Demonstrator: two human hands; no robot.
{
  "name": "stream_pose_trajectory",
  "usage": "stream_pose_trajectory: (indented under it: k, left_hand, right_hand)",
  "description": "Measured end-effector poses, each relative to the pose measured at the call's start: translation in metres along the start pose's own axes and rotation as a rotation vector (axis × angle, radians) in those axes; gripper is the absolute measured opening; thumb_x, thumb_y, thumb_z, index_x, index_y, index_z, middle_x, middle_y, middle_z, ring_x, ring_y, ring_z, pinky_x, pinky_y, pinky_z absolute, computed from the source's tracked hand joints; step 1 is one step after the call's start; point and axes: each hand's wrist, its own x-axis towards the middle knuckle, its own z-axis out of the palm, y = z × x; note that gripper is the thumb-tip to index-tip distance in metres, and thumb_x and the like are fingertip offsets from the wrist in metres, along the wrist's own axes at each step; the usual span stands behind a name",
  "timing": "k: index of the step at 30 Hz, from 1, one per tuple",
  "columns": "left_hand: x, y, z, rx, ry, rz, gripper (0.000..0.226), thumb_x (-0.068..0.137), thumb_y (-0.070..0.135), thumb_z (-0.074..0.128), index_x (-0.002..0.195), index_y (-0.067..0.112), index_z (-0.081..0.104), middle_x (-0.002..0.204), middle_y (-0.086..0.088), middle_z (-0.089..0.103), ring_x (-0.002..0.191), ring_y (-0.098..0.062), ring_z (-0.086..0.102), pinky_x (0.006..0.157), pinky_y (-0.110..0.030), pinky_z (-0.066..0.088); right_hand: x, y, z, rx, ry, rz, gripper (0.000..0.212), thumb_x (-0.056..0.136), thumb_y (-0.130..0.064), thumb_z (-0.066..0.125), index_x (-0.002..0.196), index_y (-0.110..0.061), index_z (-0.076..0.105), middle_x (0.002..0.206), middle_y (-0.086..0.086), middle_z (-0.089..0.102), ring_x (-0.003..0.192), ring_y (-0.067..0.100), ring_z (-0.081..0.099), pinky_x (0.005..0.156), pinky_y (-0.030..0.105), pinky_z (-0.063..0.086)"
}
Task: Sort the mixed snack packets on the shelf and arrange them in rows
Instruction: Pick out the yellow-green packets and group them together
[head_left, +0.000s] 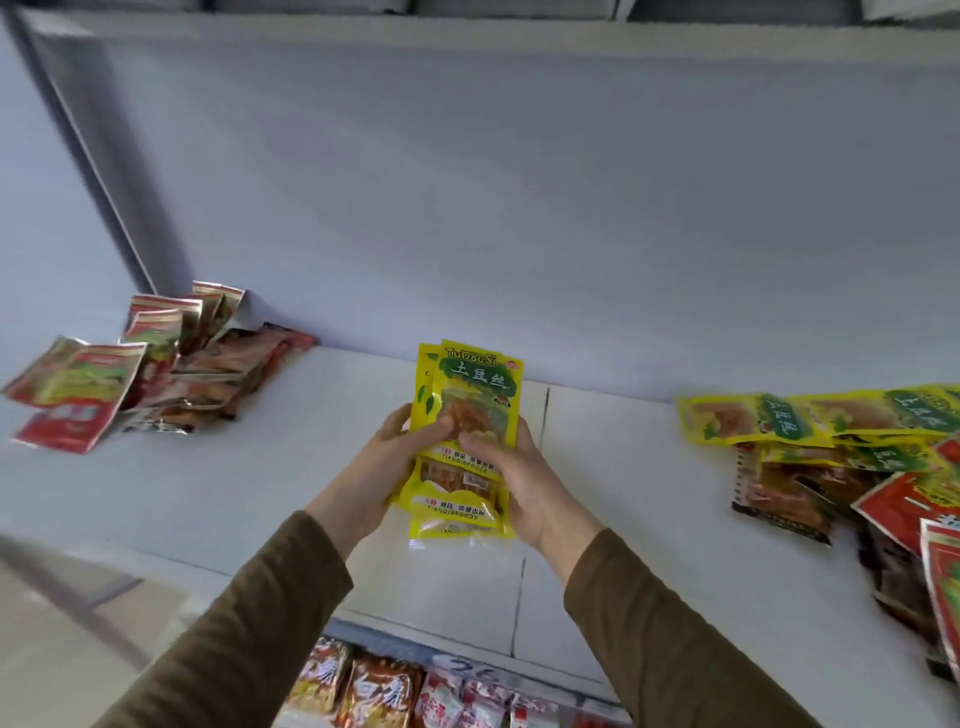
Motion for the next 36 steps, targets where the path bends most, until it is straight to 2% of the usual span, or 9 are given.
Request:
stream_pose_trajectory:
  k: [5,9,14,18,22,26,29,33,36]
  left_hand:
    - [-0.004,0.014,-0.082,0.202,0.054,0.076,0.060,0.093,0.011,0.073,0.145,0.030,0.049,0.116,-0.008,0.077,0.097,-0.026,0.076,0.089,-0.040,0.059]
    - [0.007,0.028,-0.121,0.265,0.099,0.134,0.058,0.095,-0.002,0.065,0.144,0.024,0.049,0.116,-0.012,0.074,0.086,-0.021,0.074,0.070,-0.024,0.060]
    - [0.039,0.053,-0.160,0.311,0.175,0.183,0.051,0.096,-0.003,0.065,0.140,0.021,0.054,0.102,-0.016,0.072,0.072,-0.017,0.069,0.060,-0.021,0.057]
    - [0.066,0.075,-0.183,0.560,0.255,0.285,0.044,0.091,0.004,0.069,0.118,0.036,0.057,0.102,-0.003,0.074,0.083,-0.019,0.075,0.073,-0.034,0.063]
    - [0.091,0.090,-0.209,0.951,0.246,0.231,0.054,0.090,0.028,0.066,0.140,0.028,0.048,0.118,-0.004,0.070,0.105,-0.028,0.068,0.094,-0.050,0.055]
    - [0.116,0.091,-0.236,1.306,0.220,0.117,0.063,0.092,0.053,0.055,0.150,0.035,0.039,0.149,-0.008,0.053,0.140,-0.041,0.041,0.117,-0.057,0.030]
    - [0.125,0.083,-0.248,1.389,0.173,0.084,0.061,0.093,0.056,0.052,0.149,0.033,0.041,0.154,-0.009,0.048,0.146,-0.041,0.029,0.119,-0.054,0.020]
    - [0.135,0.074,-0.266,1.457,0.163,0.191,0.064,0.095,0.060,0.050,0.149,0.027,0.042,0.155,-0.013,0.044,0.143,-0.042,0.030,0.118,-0.052,0.022]
    - [0.137,0.070,-0.272,1.412,0.147,0.279,0.073,0.097,0.061,0.050,0.157,0.023,0.033,0.161,-0.014,0.031,0.147,-0.041,0.026,0.120,-0.051,0.021]
  right_hand:
    - [0.037,0.040,0.078,0.052,0.079,-0.063,0.058,0.082,-0.008,0.081,0.128,-0.024,0.049,0.119,0.012,0.071,0.099,0.032,0.074,0.071,0.049,0.061]
    - [0.075,0.054,0.121,-0.025,0.086,-0.062,0.055,0.086,-0.018,0.080,0.129,-0.028,0.048,0.121,0.008,0.070,0.103,0.028,0.073,0.080,0.052,0.062]
    - [0.129,0.050,0.157,-0.019,0.050,0.024,0.040,0.091,-0.021,0.070,0.127,-0.025,0.050,0.121,0.014,0.068,0.106,0.034,0.071,0.088,0.057,0.058]
    - [0.163,0.046,0.180,0.030,0.066,0.015,0.043,0.092,-0.016,0.069,0.130,-0.023,0.047,0.123,0.015,0.066,0.106,0.035,0.071,0.085,0.056,0.060]
    - [0.187,0.057,0.202,0.034,0.121,-0.019,0.056,0.093,-0.012,0.066,0.137,-0.033,0.039,0.128,0.009,0.063,0.116,0.034,0.065,0.096,0.059,0.054]
    - [0.209,0.073,0.217,-0.101,0.197,-0.153,0.074,0.094,-0.006,0.062,0.152,-0.033,0.025,0.136,0.004,0.057,0.124,0.025,0.058,0.105,0.054,0.050]
    - [0.216,0.084,0.219,-0.292,0.276,-0.233,0.078,0.094,-0.005,0.060,0.157,-0.029,0.020,0.138,0.001,0.056,0.122,0.019,0.058,0.104,0.047,0.052]
    - [0.222,0.096,0.226,-0.668,0.443,-0.256,0.069,0.097,-0.030,0.057,0.158,-0.029,0.025,0.140,0.003,0.057,0.127,0.030,0.050,0.107,0.049,0.045]
    - [0.224,0.101,0.227,-0.769,0.456,-0.282,0.063,0.100,-0.037,0.054,0.157,-0.024,0.031,0.149,0.004,0.051,0.136,0.033,0.042,0.112,0.048,0.040]
